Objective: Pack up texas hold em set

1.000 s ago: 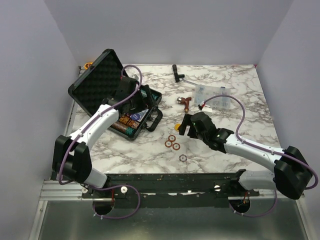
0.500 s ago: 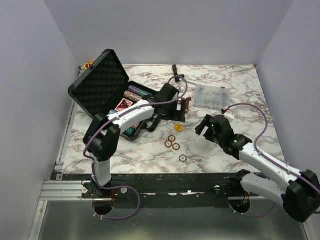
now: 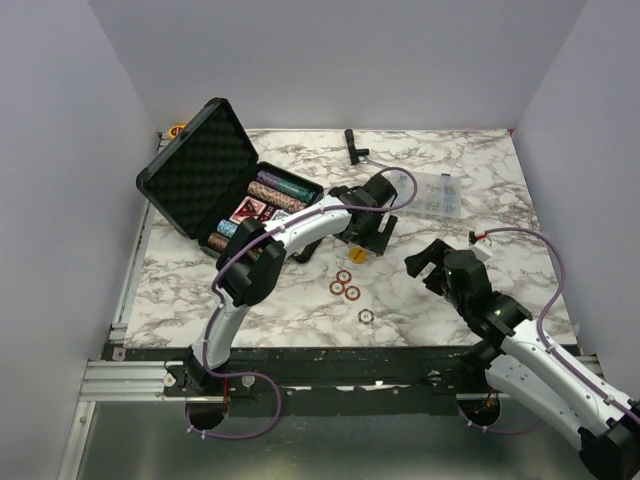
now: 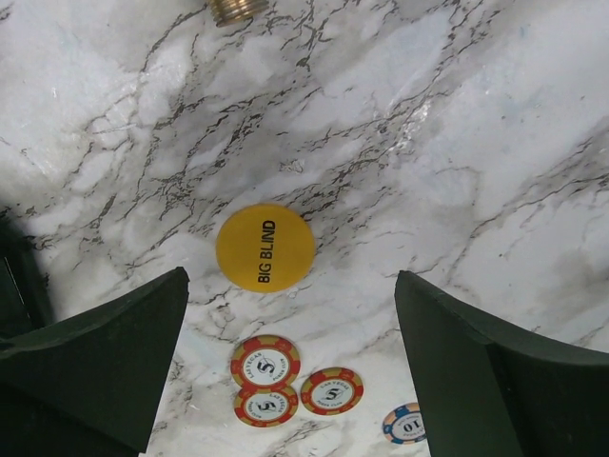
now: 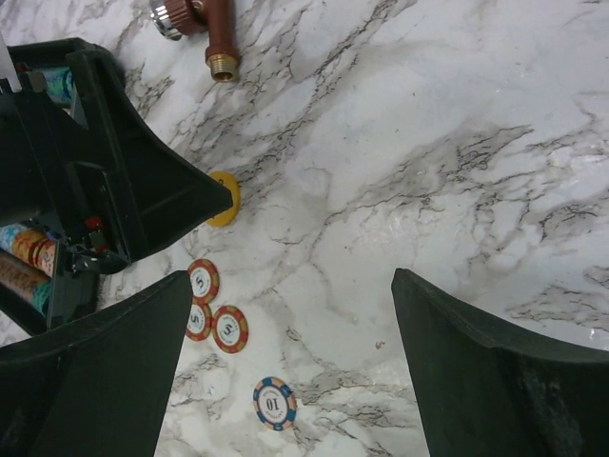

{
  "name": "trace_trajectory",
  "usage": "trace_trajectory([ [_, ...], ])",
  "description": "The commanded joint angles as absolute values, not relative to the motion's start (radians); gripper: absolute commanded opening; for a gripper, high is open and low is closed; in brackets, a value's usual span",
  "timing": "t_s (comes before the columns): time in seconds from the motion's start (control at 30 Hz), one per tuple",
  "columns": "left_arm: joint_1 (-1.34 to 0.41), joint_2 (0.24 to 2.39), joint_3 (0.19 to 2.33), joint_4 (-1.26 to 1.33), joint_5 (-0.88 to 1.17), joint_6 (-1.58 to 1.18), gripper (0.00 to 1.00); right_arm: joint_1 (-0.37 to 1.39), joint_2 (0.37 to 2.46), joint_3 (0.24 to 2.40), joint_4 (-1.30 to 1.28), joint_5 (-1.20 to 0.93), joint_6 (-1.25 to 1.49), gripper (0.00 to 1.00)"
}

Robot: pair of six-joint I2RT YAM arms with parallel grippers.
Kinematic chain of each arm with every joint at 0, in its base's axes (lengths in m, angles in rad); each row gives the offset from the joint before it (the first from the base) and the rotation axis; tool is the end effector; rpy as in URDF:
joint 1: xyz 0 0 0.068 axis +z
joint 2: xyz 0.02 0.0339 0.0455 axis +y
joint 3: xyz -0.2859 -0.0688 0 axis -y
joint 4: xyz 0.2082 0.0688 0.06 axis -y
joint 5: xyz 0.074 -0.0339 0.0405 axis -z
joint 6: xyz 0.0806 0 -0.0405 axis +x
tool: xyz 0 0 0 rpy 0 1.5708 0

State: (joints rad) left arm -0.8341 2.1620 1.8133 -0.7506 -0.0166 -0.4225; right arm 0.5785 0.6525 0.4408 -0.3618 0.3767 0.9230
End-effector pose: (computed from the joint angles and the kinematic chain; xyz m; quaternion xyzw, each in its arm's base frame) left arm 0.3139 -0.3441 0.1984 0.1968 0.9522 -0.1308 0.1937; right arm 0.1285 0.0485 0.2212 0.2361 0.8346 0.2002 0.4557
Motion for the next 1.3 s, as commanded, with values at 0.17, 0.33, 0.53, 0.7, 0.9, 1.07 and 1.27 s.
trace_trajectory([
  [0.17,-0.863,2.241,1.875,-0.848,-0.098,-0.391,0.86,0.573,0.611,0.451,-0.425,0.417,0.924,0.89],
  [0.33,-0.868,2.280,1.901,-0.863,-0.127,-0.394,0.83,0.573,0.596,0.454,-0.435,0.426,0.922,0.89],
  [0.53,-0.868,2.312,1.924,-0.877,-0.133,-0.381,0.74,0.574,0.595,0.451,-0.443,0.422,0.923,0.89],
  [0.7,-0.870,2.329,1.927,-0.883,-0.129,-0.374,0.66,0.573,0.599,0.452,-0.439,0.423,0.926,0.89],
  [0.9,-0.871,2.338,1.921,-0.884,-0.116,-0.363,0.54,0.574,0.612,0.454,-0.436,0.420,0.926,0.89],
  [1.07,-0.871,2.327,1.922,-0.879,-0.094,-0.341,0.40,0.573,0.618,0.452,-0.429,0.413,0.927,0.89],
  [1.27,-0.870,2.275,1.916,-0.875,-0.092,-0.334,0.32,0.574,0.629,0.453,-0.423,0.408,0.928,0.89],
])
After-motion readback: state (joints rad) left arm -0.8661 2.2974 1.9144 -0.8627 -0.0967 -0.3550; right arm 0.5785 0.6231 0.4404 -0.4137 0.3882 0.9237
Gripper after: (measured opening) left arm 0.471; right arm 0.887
